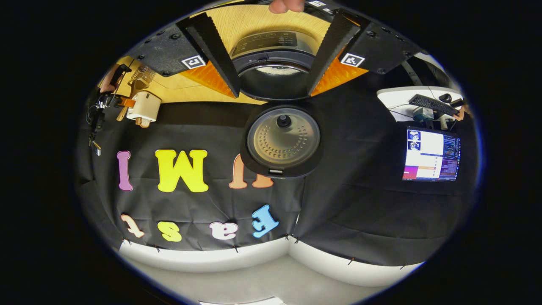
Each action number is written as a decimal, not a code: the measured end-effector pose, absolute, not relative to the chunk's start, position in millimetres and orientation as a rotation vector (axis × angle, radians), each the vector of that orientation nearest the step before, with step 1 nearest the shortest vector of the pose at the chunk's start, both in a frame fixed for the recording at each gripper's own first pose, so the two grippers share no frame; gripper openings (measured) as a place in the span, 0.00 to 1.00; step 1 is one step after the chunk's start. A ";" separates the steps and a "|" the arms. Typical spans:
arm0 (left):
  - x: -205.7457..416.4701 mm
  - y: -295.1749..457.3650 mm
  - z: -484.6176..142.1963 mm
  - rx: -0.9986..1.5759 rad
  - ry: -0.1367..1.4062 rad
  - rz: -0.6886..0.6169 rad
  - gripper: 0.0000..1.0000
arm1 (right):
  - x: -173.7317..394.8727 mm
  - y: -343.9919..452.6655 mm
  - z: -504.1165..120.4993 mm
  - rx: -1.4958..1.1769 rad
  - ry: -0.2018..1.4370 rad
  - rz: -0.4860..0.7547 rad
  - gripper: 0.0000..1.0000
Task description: Close the left gripper, press the button to open the rice cooker; take a wooden spoon from the chopstick holder with the right hand, scoop a spoonful of rice and pour it into the rice cooker, then put the wooden spoon back into the chopstick holder.
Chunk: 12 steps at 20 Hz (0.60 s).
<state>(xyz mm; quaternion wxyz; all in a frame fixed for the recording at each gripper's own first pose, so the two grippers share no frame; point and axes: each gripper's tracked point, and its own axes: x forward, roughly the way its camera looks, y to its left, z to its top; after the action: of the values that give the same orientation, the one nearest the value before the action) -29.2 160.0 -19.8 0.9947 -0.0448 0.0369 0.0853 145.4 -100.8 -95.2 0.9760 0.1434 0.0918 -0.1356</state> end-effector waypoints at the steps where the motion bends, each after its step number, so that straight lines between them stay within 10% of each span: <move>1: -28.7 159.5 -19.2 -0.088 0.074 0.171 0.99 | 143.5 -101.3 -96.8 0.291 0.192 -0.275 0.00; 12: -28.4 153.5 -18.9 -0.068 0.076 0.166 0.99 | 134.6 -104.5 -103.1 0.281 0.205 -0.239 0.11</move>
<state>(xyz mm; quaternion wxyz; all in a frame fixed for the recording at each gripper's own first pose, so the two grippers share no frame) -28.4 153.5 -18.9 0.9953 -0.0341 0.0379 0.0828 134.6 -104.5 -103.1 0.9778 0.1394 0.1015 -0.1188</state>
